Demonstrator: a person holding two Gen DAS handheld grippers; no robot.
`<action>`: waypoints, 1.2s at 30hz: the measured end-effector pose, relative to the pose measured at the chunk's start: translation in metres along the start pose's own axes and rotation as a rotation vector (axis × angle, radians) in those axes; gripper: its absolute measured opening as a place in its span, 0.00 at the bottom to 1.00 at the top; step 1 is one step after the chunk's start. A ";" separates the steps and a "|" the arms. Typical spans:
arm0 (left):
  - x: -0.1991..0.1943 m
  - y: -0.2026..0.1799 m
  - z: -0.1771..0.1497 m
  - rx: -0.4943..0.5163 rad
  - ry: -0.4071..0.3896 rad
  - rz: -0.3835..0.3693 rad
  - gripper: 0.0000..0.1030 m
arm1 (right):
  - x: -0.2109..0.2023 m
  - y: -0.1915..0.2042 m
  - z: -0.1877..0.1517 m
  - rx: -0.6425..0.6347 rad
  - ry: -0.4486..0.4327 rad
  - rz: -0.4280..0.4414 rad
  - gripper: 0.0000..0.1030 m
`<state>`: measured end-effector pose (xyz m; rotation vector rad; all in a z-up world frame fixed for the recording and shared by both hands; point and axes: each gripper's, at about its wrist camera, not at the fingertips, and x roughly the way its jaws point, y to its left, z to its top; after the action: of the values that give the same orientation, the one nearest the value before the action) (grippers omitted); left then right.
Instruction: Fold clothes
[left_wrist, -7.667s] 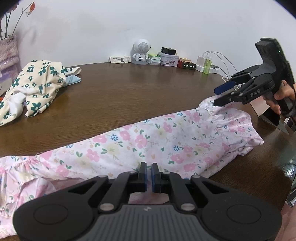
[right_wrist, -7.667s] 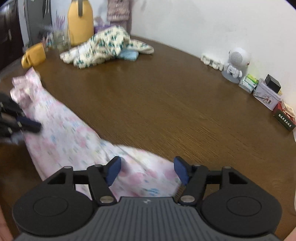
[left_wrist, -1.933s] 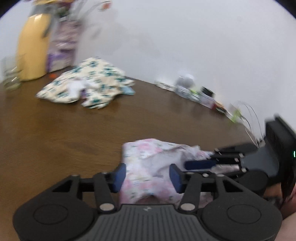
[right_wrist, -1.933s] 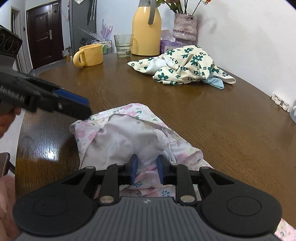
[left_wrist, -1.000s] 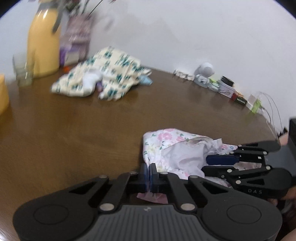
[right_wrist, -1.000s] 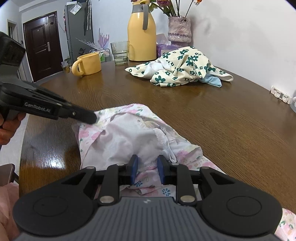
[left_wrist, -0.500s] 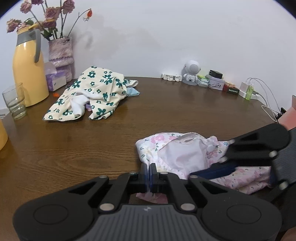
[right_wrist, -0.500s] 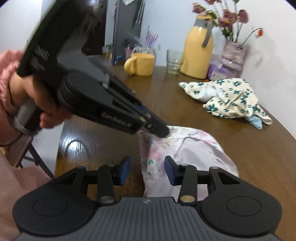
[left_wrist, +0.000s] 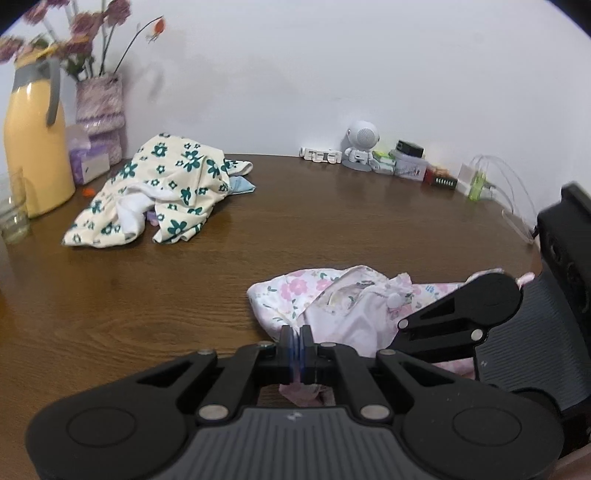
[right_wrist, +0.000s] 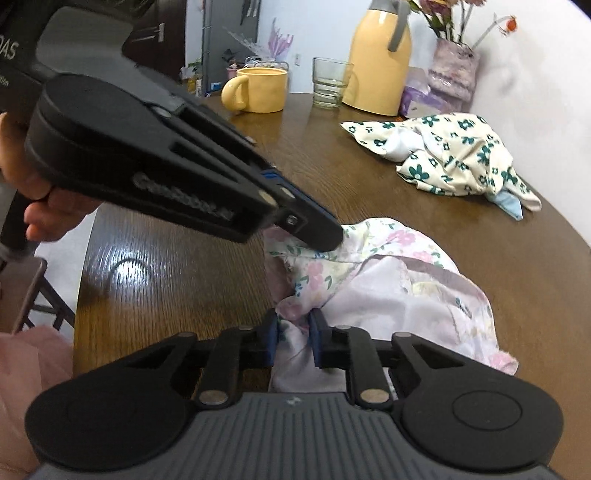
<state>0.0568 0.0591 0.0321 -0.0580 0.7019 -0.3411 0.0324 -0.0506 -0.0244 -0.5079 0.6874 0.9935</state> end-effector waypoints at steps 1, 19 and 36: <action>-0.002 0.006 -0.001 -0.050 -0.001 -0.008 0.12 | 0.000 -0.001 -0.001 0.018 -0.004 0.000 0.14; 0.034 0.036 -0.024 -0.574 0.095 -0.149 0.39 | -0.016 -0.010 -0.016 0.166 -0.125 0.016 0.11; 0.034 0.004 -0.009 -0.363 -0.024 -0.012 0.11 | -0.090 -0.068 -0.050 0.312 -0.123 -0.165 0.29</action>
<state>0.0768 0.0523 0.0033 -0.4097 0.7327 -0.2208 0.0450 -0.1682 0.0116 -0.2237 0.6641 0.7389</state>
